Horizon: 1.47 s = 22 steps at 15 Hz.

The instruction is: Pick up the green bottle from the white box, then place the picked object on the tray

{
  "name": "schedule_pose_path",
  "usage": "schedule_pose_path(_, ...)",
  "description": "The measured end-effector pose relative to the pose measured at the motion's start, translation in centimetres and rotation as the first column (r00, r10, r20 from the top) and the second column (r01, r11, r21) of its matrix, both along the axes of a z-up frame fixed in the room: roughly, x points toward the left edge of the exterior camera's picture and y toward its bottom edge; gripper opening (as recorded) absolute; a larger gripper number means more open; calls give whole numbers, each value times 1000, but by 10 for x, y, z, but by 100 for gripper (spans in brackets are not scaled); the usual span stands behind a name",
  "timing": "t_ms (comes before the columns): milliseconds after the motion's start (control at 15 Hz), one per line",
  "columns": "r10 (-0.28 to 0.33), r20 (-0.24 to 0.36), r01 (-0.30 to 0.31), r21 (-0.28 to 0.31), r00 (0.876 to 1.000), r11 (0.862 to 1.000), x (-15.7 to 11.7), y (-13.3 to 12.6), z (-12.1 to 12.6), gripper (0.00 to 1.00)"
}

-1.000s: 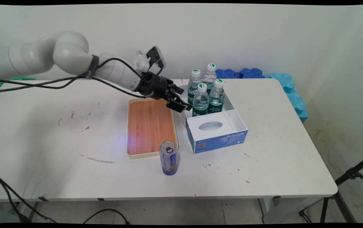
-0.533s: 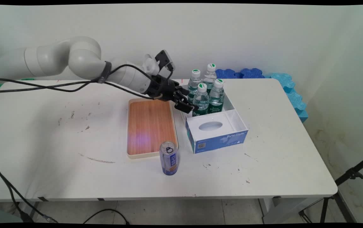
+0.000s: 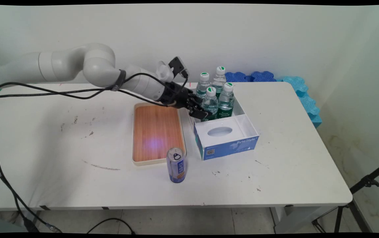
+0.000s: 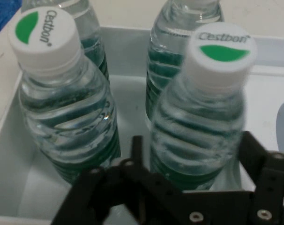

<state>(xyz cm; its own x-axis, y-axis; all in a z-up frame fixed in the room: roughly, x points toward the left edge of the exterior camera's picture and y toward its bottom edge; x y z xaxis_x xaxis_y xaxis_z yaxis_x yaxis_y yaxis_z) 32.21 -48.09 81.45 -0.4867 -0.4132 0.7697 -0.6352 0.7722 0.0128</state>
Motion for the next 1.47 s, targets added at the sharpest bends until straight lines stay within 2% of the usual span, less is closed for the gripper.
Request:
schedule_pose_path(467,0,5,0,-7,1000,1000,-5,-5,-7,0)
schedule_pose_path(733,-8,1,8,-17,1000,1000,-3,-3,1,0)
schedule_pose_path(1067,-34,-23,33,-42,999,999,13,10,36,0)
schedule_pose_path(1467,-97,-73,91,-87,993,992,58,40,104,0)
